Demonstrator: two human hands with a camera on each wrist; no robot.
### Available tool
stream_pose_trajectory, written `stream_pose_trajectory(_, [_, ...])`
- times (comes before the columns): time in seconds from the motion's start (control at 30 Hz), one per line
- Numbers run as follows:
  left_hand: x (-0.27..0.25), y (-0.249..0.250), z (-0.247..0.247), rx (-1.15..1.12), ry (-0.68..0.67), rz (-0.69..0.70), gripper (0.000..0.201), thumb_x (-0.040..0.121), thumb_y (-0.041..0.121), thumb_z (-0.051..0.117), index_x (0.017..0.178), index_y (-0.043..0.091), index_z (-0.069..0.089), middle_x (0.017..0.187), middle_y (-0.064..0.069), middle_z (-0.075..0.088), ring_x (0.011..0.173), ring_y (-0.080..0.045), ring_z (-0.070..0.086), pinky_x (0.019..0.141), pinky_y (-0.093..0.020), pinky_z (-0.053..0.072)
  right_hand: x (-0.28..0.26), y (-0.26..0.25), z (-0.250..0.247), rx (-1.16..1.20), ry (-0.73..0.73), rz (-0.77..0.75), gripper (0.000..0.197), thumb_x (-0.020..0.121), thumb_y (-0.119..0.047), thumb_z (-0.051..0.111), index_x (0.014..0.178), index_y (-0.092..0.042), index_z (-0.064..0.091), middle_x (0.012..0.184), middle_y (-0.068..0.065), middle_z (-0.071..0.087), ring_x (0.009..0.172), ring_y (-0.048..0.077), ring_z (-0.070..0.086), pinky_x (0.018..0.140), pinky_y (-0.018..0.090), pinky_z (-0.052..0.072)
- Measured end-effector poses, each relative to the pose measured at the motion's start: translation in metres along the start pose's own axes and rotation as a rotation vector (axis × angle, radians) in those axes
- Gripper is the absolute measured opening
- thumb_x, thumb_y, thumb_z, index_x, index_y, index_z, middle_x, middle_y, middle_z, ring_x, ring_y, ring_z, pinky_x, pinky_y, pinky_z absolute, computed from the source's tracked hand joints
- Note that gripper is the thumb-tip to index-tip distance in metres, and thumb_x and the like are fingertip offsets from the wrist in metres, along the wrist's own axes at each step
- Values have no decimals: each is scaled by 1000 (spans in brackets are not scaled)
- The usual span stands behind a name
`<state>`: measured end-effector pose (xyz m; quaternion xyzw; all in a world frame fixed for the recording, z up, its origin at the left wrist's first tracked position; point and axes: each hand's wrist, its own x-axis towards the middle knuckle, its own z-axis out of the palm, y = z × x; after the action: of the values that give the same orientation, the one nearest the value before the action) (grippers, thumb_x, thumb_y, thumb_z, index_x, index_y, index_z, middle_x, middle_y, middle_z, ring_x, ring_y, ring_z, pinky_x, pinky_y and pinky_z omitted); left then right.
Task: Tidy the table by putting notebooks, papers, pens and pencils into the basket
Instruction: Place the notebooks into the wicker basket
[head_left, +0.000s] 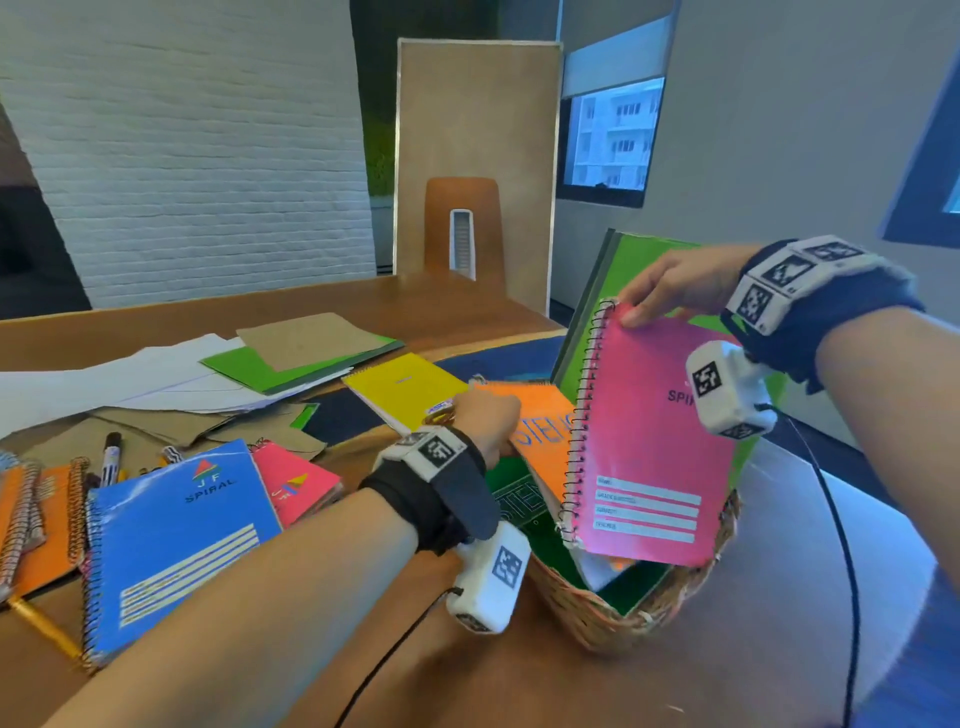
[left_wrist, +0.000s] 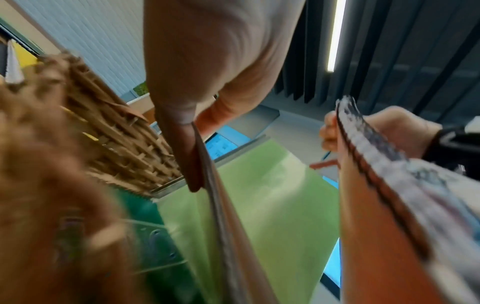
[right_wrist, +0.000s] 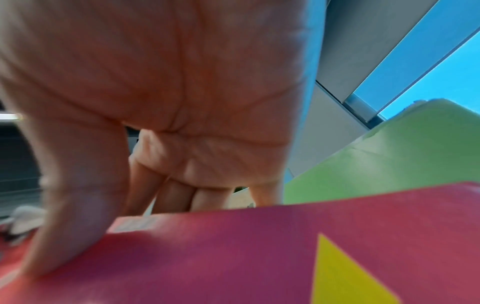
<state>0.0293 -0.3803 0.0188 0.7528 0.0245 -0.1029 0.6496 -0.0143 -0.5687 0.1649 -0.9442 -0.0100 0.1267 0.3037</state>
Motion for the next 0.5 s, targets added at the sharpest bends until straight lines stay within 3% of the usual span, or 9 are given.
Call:
stream_pose_trajectory(0.1, [-13,-14,-3,310,-155,-112,15,88,-10,44,78,2,45,42,-5,56,31,-12,55,68,-32,54,5,-1,8,-4,11,-11,23,92,-4,51,79,-15,66,59,-13,64,57,1,60,75,31,44])
stream_pose_trajectory(0.17, [-19,-15,-12,515,-217,-144,9,83,-11,54,92,-12,54,52,-14,62,29,-12,53,64,-31,53,11,-3,13,-19,25,-9,25,93,-3,50,77,-15,65,57,-14,63,62,6,58,74,31,45])
stream_pose_trajectory(0.23, [-18,-15,-17,676,-213,-79,50,81,-3,63,124,-18,42,91,-21,69,48,-14,61,63,-31,53,18,-5,21,-21,41,-10,25,92,-1,50,81,-15,66,55,-16,64,60,4,59,73,28,47])
stream_pose_trajectory(0.3, [-11,-19,-21,863,-150,39,75,82,8,68,139,-11,23,117,-19,60,83,-22,66,64,-31,52,26,-11,30,-83,58,-40,22,92,0,51,96,-12,68,61,-16,64,55,-4,58,65,13,47])
stream_pose_trajectory(0.37, [-9,-23,-22,1027,-115,156,65,87,14,64,138,-4,28,121,-16,55,101,-26,61,59,-26,47,33,-15,39,-152,81,-85,28,91,0,52,114,-10,65,78,-11,62,61,-3,56,65,6,42])
stream_pose_trajectory(0.43, [-5,-32,-22,1088,-60,250,49,89,15,59,130,0,36,120,-15,55,105,-28,58,64,-28,45,42,-17,46,-163,94,-101,32,90,-1,54,119,-13,64,91,-6,63,73,-2,56,84,18,44])
stream_pose_trajectory(0.5, [-4,-37,-21,1125,-11,333,37,91,12,54,124,4,41,118,-15,57,106,-30,57,71,-31,43,48,-17,52,-147,83,-97,32,90,-1,54,117,-13,66,101,-2,64,90,9,55,96,27,42])
